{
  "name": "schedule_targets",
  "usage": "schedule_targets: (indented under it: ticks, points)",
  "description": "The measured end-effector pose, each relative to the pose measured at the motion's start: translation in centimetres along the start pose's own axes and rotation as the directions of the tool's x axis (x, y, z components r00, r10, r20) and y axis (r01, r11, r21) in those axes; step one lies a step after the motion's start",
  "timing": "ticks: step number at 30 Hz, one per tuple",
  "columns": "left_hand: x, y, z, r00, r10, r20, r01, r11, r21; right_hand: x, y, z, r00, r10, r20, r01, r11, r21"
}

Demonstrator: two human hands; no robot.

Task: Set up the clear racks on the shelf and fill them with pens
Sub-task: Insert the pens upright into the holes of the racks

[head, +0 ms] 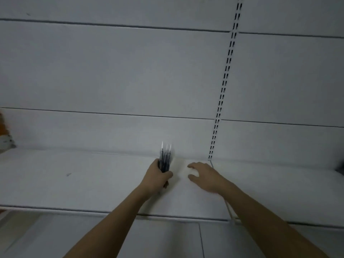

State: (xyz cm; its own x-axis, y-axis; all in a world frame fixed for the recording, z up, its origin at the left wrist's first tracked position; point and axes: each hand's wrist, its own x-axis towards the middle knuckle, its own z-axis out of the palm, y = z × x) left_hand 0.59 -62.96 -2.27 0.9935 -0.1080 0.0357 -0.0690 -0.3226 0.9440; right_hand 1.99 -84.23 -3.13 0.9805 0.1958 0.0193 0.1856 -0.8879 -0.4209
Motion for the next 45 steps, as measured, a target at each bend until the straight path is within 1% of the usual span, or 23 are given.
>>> schedule_targets:
  ticks: [3, 6, 7, 10, 12, 14, 17, 19, 22, 24, 26, 31, 34, 36, 38, 40, 41, 42, 43, 45]
  points:
    - [-2.3, 1.3, 3.5, 0.998, 0.035, 0.059, -0.03, 0.996, -0.086, -4.9, 2.0, -2.7, 0.996, 0.081, -0.041, -0.082, 0.996, -0.039]
    - [-3.8, 2.8, 6.9, 0.994, 0.05, 0.101, -0.033, 0.986, -0.16, -8.9, 3.5, -5.3, 0.986, 0.127, -0.109, -0.129, 0.992, -0.016]
    - [-4.4, 3.5, 8.4, 0.992, 0.059, 0.115, -0.037, 0.982, -0.184, -10.4, 4.2, -6.3, 0.979, 0.149, -0.142, -0.148, 0.989, 0.016]
    - [-6.2, 6.2, 13.7, 0.978, 0.111, 0.177, -0.071, 0.973, -0.218, -15.1, 6.6, -9.0, 0.939, 0.208, -0.272, -0.152, 0.965, 0.214]
    - [-7.5, 8.2, 17.9, 0.959, 0.164, 0.231, -0.108, 0.966, -0.237, -17.9, 8.3, -10.6, 0.907, 0.255, -0.336, -0.119, 0.919, 0.376]
    - [-9.0, 10.2, 22.6, 0.932, 0.222, 0.286, -0.146, 0.953, -0.265, -20.6, 10.4, -12.3, 0.877, 0.291, -0.382, -0.071, 0.865, 0.496]
    - [-11.2, 13.2, 30.3, 0.904, 0.274, 0.329, -0.168, 0.933, -0.318, -24.9, 14.8, -14.8, 0.828, 0.346, -0.442, -0.009, 0.795, 0.607]
    - [-12.4, 15.1, 35.9, 0.892, 0.289, 0.347, -0.165, 0.924, -0.346, -28.1, 18.5, -16.4, 0.779, 0.387, -0.494, 0.02, 0.772, 0.635]
    - [-14.7, 17.5, 43.8, 0.863, 0.292, 0.412, -0.142, 0.924, -0.356, -33.2, 24.7, -18.1, 0.714, 0.495, -0.495, 0.019, 0.694, 0.72]
    - [-16.1, 18.7, 48.1, 0.854, 0.281, 0.438, -0.109, 0.92, -0.377, -36.0, 28.5, -19.3, 0.706, 0.542, -0.457, 0.021, 0.628, 0.778]
    - [-16.8, 19.9, 51.5, 0.851, 0.251, 0.461, -0.056, 0.916, -0.396, -37.9, 31.5, -20.9, 0.705, 0.562, -0.432, 0.018, 0.595, 0.803]
    - [-14.6, 21.3, 56.5, 0.838, 0.202, 0.506, 0.043, 0.902, -0.431, -38.1, 37.9, -23.8, 0.627, 0.605, -0.491, 0.099, 0.564, 0.82]
    - [-12.0, 21.3, 58.4, 0.835, 0.181, 0.519, 0.061, 0.908, -0.415, -36.4, 40.9, -24.2, 0.615, 0.621, -0.487, 0.126, 0.532, 0.837]
    - [-9.8, 21.2, 59.8, 0.832, 0.183, 0.523, 0.059, 0.909, -0.413, -35.0, 42.8, -24.3, 0.626, 0.632, -0.457, 0.142, 0.484, 0.864]
    - [-7.5, 21.0, 61.2, 0.843, 0.182, 0.506, 0.054, 0.908, -0.416, -33.5, 44.6, -24.5, 0.671, 0.615, -0.413, 0.139, 0.443, 0.886]
    - [-5.3, 20.8, 62.6, 0.858, 0.174, 0.483, 0.054, 0.905, -0.421, -32.1, 46.5, -25.0, 0.717, 0.583, -0.383, 0.097, 0.461, 0.882]
    - [-4.3, 20.7, 63.4, 0.864, 0.166, 0.475, 0.062, 0.902, -0.427, -31.5, 47.4, -25.5, 0.727, 0.572, -0.379, 0.08, 0.478, 0.874]
    - [-3.3, 20.6, 64.1, 0.87, 0.157, 0.468, 0.073, 0.896, -0.437, -30.9, 48.4, -26.2, 0.722, 0.57, -0.393, 0.077, 0.497, 0.864]
    - [-2.4, 20.5, 64.9, 0.878, 0.152, 0.453, 0.081, 0.887, -0.455, -30.2, 49.5, -27.1, 0.7, 0.57, -0.429, 0.089, 0.527, 0.845]
    - [-0.7, 20.4, 66.2, 0.912, 0.147, 0.383, 0.065, 0.87, -0.489, -28.8, 51.7, -29.4, 0.613, 0.577, -0.539, 0.122, 0.606, 0.786]
